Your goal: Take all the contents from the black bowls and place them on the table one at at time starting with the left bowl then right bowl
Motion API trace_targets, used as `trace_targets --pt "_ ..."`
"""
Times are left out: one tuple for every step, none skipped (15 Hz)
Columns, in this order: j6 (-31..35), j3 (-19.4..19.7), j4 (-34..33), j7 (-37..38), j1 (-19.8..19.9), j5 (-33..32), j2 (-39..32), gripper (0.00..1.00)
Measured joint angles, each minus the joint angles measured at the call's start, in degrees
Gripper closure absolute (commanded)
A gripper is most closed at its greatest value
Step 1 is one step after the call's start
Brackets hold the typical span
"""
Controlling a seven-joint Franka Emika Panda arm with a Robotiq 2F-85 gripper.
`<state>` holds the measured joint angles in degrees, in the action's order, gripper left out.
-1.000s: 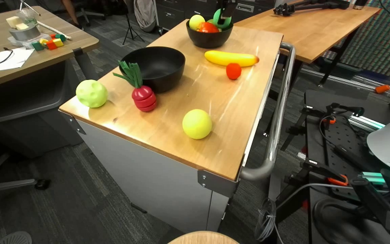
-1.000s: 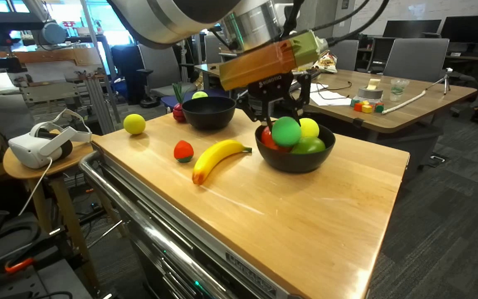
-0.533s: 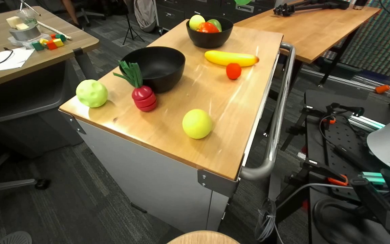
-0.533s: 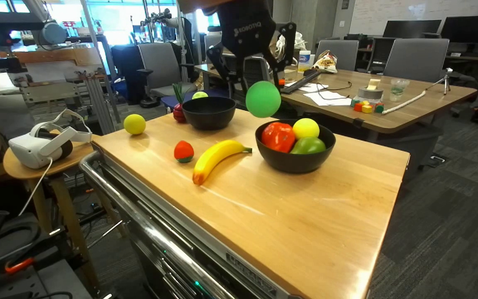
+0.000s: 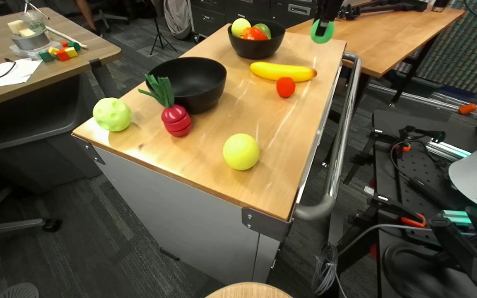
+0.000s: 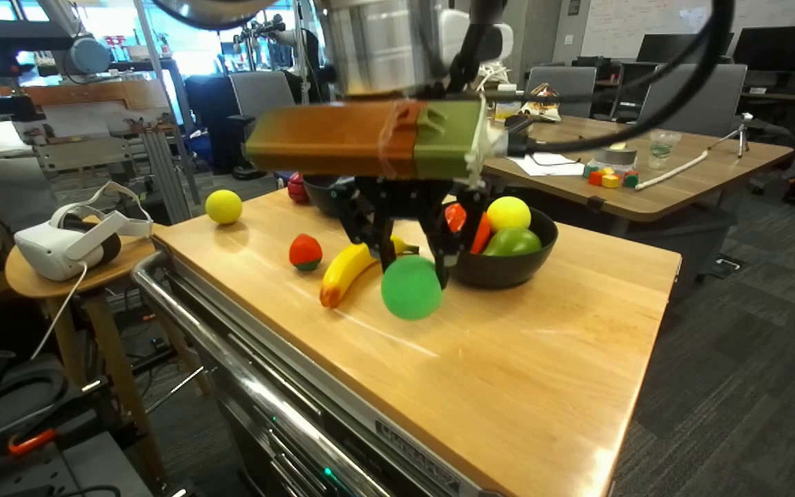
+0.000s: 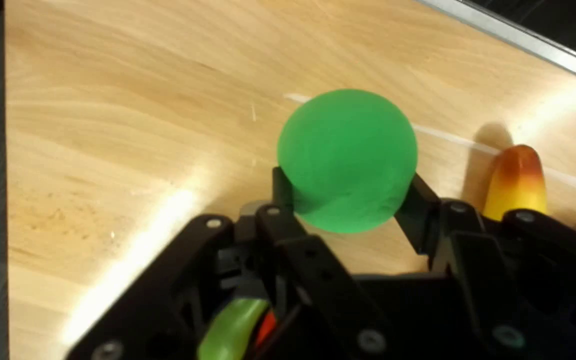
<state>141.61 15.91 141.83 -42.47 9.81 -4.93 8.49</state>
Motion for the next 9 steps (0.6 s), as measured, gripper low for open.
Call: trace_targets --pt "2.07 0.53 0.90 0.02 0.32 0.39 -0.83 0.73" --pt "3.90 0.91 1.64 0.03 0.63 1.00 -1.66 0.73" --pt "5.39 1.10 2.19 0.03 0.91 1.64 -2.41 0.69" --pt "6.70 1.14 2.63 0.03 1.18 2.14 -3.03 0.23" --pt "7.67 1.14 2.90 0.06 1.35 2.57 -3.52 0.24" --pt "8.54 1.14 3.04 0.06 1.45 3.05 -3.92 0.22" --pt "9.10 1.14 3.08 0.09 1.49 3.40 -4.21 0.15" --pt "9.67 1.14 3.08 0.09 1.50 3.69 -4.36 0.08" --pt "10.15 1.13 3.08 0.09 1.50 3.86 -4.37 0.01"
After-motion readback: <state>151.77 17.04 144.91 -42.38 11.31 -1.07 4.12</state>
